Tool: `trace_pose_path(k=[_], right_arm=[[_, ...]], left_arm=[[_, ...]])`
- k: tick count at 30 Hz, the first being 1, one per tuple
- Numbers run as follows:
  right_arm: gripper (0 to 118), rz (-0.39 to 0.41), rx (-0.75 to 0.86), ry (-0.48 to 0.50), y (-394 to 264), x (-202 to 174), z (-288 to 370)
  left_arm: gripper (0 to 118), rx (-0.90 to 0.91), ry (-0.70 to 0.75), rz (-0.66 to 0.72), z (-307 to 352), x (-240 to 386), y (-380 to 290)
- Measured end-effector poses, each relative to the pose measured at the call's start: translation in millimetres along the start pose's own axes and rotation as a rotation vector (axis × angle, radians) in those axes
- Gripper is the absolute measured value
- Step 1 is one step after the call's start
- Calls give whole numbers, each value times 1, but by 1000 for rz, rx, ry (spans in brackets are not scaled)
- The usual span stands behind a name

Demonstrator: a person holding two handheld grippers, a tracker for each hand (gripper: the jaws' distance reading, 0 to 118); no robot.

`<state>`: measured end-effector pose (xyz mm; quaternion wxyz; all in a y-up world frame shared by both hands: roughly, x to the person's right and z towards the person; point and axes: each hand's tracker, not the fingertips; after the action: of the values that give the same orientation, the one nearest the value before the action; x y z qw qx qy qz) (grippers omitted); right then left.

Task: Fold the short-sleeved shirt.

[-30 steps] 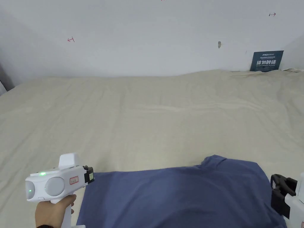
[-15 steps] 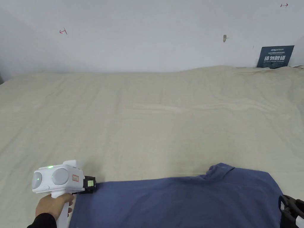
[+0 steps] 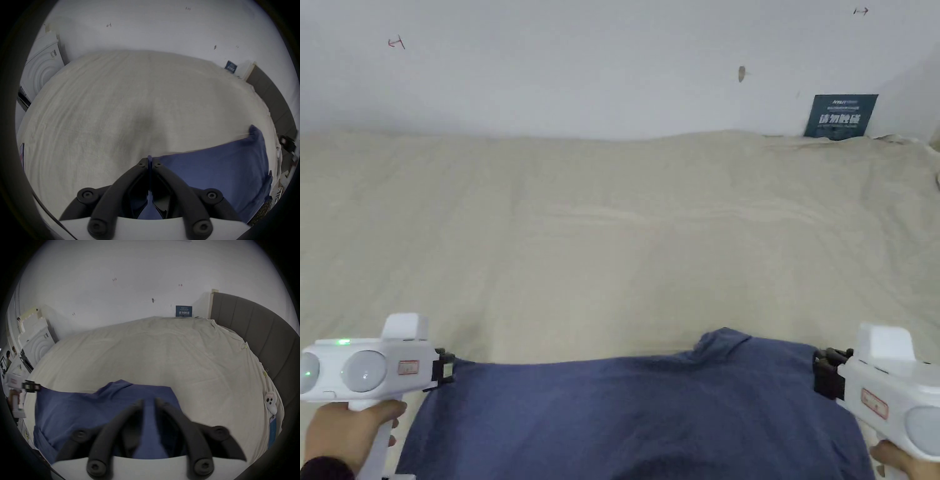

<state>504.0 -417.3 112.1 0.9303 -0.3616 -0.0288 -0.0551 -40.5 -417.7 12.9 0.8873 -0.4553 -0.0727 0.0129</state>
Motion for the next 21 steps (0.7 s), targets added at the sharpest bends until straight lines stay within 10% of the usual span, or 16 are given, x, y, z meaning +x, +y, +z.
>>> trace_pose_path(k=[3, 11, 19, 21], right_arm=[[95, 41, -85, -28, 12, 12, -37], [97, 158, -236, -77, 27, 14, -109], [50, 84, -287, -6, 17, 2, -110], [4, 109, -239, 1, 18, -1, -98]], left_arm=[[0, 29, -12, -20, 26, 7, -4], [0, 71, -39, -23, 53, 7, -6], [0, 51, -36, -24, 51, -1, -9], [0, 53, -36, -16, 52, -1, -10]])
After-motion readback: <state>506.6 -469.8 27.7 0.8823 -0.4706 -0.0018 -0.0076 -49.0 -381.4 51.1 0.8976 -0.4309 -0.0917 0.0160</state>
